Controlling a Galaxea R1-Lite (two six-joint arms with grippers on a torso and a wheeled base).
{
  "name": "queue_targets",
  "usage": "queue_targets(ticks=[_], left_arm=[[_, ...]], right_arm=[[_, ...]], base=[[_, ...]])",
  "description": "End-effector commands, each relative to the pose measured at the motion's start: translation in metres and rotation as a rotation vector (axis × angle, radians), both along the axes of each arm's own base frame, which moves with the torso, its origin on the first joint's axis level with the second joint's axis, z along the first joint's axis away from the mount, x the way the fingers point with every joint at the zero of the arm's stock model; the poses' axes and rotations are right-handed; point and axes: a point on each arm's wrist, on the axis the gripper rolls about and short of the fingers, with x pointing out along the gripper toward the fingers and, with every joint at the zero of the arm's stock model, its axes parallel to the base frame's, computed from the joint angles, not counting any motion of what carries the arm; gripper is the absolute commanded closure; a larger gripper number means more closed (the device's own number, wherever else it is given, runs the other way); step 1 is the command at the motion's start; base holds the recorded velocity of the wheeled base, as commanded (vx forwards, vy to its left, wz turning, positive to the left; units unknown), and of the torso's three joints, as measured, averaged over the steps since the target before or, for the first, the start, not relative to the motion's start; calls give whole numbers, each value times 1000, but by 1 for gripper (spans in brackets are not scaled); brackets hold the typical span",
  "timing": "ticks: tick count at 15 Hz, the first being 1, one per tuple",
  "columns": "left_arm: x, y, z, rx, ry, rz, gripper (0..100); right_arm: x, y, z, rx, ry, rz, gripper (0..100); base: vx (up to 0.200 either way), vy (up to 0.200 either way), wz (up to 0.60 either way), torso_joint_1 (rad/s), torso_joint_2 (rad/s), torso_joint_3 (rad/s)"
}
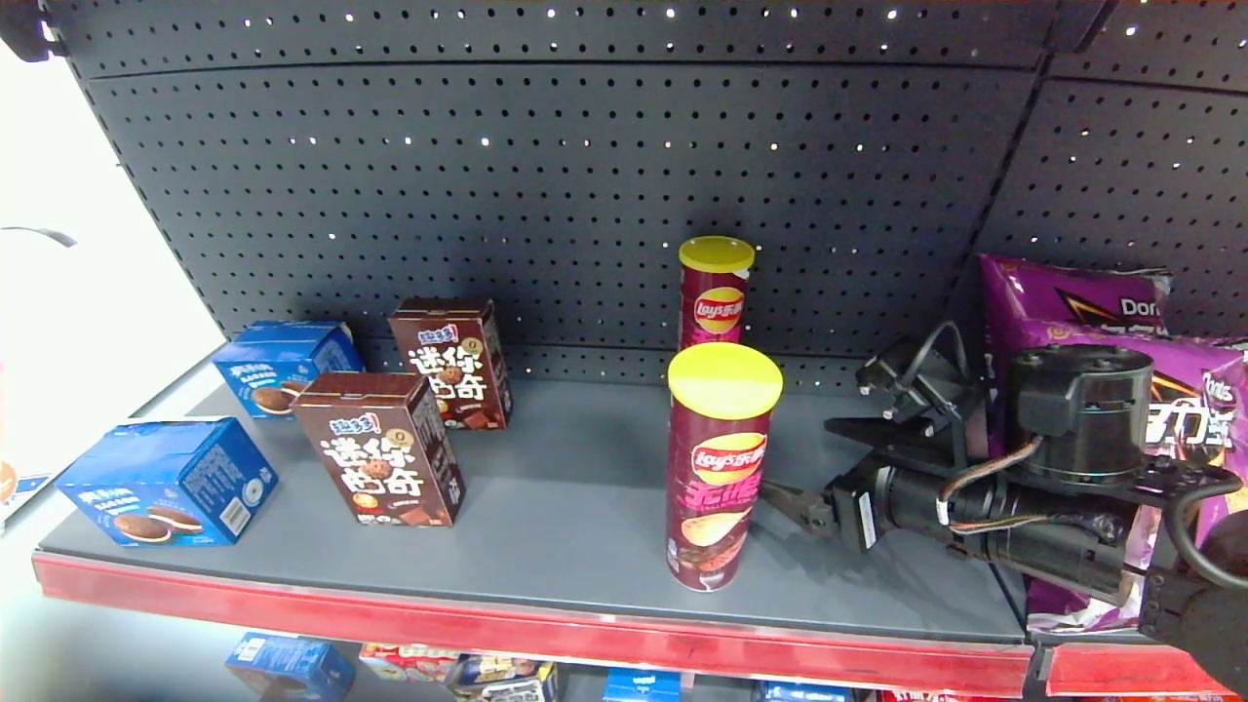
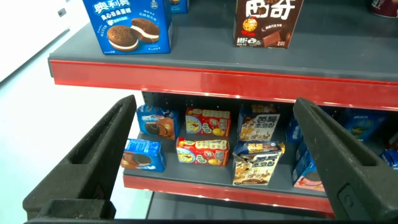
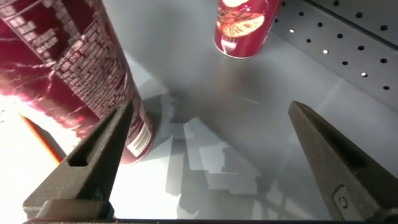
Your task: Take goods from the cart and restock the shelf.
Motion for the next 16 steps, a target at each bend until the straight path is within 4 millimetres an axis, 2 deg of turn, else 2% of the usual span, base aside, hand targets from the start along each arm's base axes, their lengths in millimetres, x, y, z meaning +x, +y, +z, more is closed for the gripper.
queue_targets(ticks=[1,9,11,16], left_arm=[[0,0,0,0,0,1,0],[0,0,0,0,0,1,0],[0,0,0,0,0,1,0],[0,0,0,0,0,1,0]], right_arm=[[-6,-2,0,0,-1,6,0],[-21,-12,2,2,-3,11,0],[-11,-17,4,6,-8,-28,0],[9,-9,-2,-3,4,-43,0]], base=[[0,0,0,0,0,0],[0,0,0,0,0,0],[0,0,0,0,0,0],[0,0,0,0,0,0]])
